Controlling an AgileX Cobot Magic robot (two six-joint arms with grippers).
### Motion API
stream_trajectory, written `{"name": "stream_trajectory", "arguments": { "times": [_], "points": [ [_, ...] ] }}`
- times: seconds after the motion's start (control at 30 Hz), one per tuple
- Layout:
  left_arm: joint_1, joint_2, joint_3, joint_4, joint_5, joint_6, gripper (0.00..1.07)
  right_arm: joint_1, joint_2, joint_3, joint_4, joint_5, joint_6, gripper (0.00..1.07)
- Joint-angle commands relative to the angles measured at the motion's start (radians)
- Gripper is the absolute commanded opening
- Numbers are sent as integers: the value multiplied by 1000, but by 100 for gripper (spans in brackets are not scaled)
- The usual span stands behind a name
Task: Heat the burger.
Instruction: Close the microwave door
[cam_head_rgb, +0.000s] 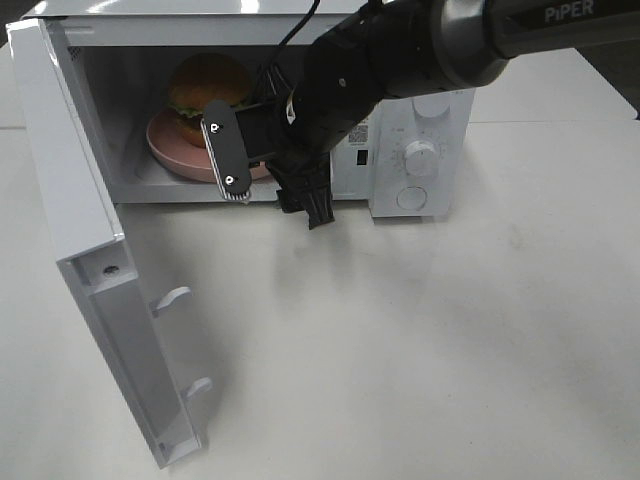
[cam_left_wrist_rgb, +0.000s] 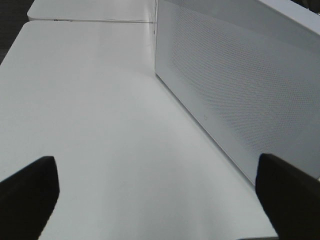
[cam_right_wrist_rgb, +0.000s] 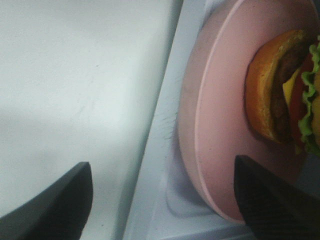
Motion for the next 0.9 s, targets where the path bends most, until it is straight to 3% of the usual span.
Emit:
{"name": "stream_trajectory", "arguments": {
  "times": [0.03,0.23,0.33,0.5,0.9],
  "points": [
    [-2,-17,-1,-6,-10,-8,100,-6,-76,110,11,-47,42,81],
    [-2,-17,-1,-6,-10,-8,100,-6,-218,284,8,-98,110,80],
    [-2,-17,-1,-6,-10,-8,100,-6,-240,307,8,-97,128,80],
    [-2,-17,-1,-6,-10,-8,100,-6,-387,447,8,-92,325,77],
    [-2,-17,-1,-6,-10,-8,100,-6,-633,644,8,-20,690,76]
  ]
}}
